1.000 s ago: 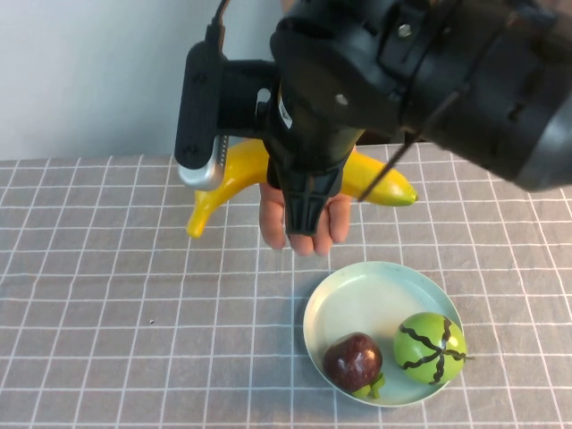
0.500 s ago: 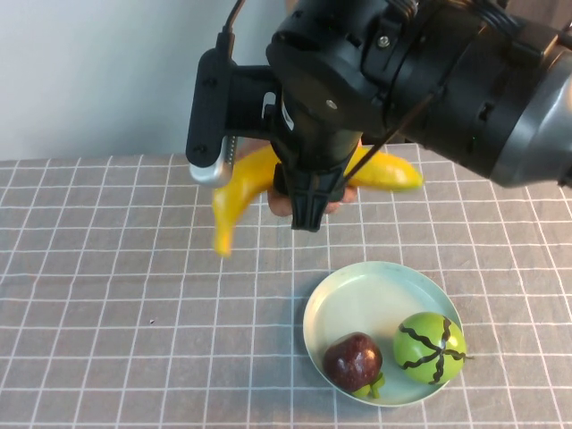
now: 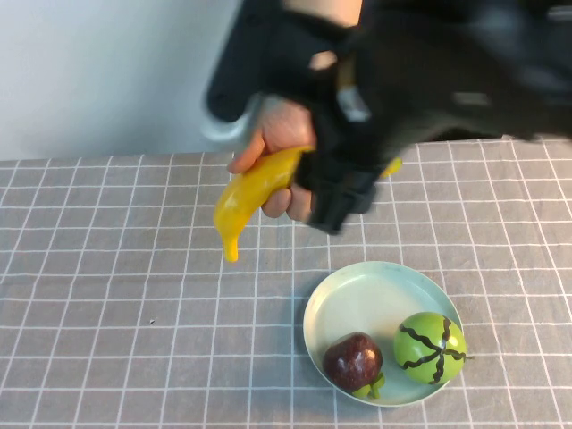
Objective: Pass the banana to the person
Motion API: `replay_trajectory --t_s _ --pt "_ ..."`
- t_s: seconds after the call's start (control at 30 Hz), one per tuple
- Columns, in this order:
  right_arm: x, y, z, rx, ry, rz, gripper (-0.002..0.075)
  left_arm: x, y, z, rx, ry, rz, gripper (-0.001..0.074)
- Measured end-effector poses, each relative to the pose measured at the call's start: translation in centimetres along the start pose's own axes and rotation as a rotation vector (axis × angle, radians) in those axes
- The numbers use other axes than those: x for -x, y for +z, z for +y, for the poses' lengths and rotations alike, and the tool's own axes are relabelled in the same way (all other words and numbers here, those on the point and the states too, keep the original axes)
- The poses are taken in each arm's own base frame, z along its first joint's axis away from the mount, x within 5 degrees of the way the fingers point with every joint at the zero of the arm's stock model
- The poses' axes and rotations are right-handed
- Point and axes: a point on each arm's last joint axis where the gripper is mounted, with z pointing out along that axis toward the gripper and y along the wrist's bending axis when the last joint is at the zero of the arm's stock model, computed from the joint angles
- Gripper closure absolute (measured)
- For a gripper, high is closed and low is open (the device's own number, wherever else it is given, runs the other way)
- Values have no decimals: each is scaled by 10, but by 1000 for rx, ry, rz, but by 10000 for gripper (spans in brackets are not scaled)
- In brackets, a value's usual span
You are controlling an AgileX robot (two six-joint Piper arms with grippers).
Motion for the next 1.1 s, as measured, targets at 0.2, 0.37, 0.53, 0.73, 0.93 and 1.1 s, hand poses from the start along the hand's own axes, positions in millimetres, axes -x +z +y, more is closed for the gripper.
replay_trajectory --t_s 0.2,0.37,0.53,0.73,0.93,1.1 --pt "-57 -33 -6 -1 196 -6 725 0 0 0 0 0 0 739" --pt "-89 -54 -10 -4 272 -40 733 0 0 0 0 0 0 739" --pt "-98 -66 -15 -13 288 -73 733 0 0 0 0 0 0 739" --pt "-100 -66 -17 -32 286 -74 733 0 0 0 0 0 0 740" --pt "-131 -31 -20 -55 389 -257 732 0 0 0 0 0 0 740" --pt "-199 -2 -6 -173 585 -524 732 0 0 0 0 0 0 739"
